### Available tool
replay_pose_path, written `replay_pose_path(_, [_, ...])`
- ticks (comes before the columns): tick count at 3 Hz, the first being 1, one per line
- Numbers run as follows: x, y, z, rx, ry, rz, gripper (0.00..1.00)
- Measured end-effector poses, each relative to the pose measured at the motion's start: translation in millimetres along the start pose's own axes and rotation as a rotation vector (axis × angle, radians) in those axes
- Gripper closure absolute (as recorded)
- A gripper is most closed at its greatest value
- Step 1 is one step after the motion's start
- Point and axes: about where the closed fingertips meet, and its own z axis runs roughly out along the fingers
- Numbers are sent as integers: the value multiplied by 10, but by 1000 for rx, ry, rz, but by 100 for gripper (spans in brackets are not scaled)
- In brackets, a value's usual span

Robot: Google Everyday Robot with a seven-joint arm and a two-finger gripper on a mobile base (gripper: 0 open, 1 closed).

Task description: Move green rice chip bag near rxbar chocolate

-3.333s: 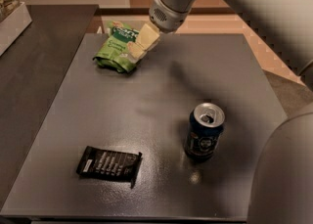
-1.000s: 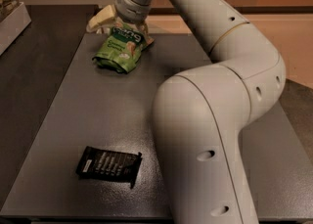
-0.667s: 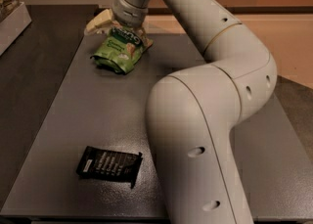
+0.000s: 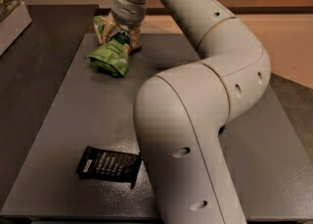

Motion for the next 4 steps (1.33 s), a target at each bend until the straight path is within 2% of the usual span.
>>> replay_pose_path(1, [42,-22,-172,27,-22,2,100])
replay_pose_path(2, [167,158,-265,44,-5,-63,100])
replay_pose_path(3, [489,575,-486,53,20,-209,100])
replay_pose_path(4, [754,832,-597,47,27,-288,100])
